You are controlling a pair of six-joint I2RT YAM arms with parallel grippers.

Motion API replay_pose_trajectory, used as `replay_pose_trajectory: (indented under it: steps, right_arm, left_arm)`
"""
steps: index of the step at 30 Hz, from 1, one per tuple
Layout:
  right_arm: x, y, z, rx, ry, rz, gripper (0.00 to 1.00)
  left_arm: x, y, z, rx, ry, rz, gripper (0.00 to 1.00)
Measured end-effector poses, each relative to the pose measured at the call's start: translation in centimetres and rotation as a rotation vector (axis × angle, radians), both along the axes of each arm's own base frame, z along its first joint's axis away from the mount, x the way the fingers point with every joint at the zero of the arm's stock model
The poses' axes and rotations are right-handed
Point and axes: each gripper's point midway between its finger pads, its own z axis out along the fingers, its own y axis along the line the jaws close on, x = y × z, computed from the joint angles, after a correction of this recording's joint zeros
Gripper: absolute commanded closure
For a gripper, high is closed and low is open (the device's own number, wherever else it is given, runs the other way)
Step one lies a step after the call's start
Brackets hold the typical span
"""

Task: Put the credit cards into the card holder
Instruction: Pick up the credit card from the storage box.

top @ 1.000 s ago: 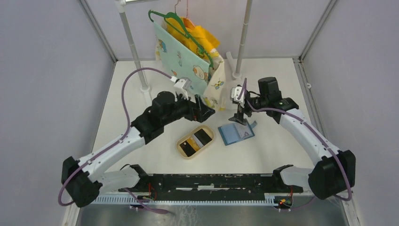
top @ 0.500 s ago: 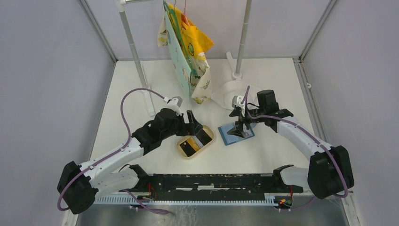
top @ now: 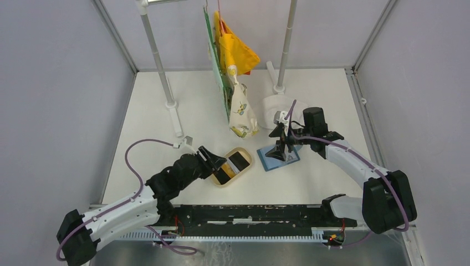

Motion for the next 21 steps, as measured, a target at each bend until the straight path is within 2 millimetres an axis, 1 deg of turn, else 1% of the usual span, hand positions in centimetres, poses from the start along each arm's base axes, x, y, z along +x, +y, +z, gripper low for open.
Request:
replay_pose_trajectory:
  steps: [3, 8, 12, 17, 21]
  right_arm:
    - [0.2, 0.0, 0.1, 0.001, -0.004, -0.007, 0.04]
    - [0.3, 0.0, 0.1, 0.002, -0.006, -0.011, 0.04]
    - [0.3, 0.0, 0.1, 0.000, -0.006, -0.012, 0.04]
    - [0.3, 0.0, 0.1, 0.000, -0.005, -0.012, 0.04]
    - [0.3, 0.0, -0.2, -0.003, 0.002, -0.012, 0.04]
  left_arm:
    - [-0.1, -0.4, -1.3, 0.032, 0.033, 0.040, 0.45]
    - [0.0, -1.3, -3.8, 0.146, 0.075, 0.080, 0.46]
    - [1.0, -2.0, -4.0, 0.159, 0.066, 0.107, 0.50]
    - [2.1, -3.3, -4.2, 0.153, 0.061, 0.114, 0.62]
    - [2.4, -3.7, -5.5, 0.174, 0.090, 0.111, 0.63]
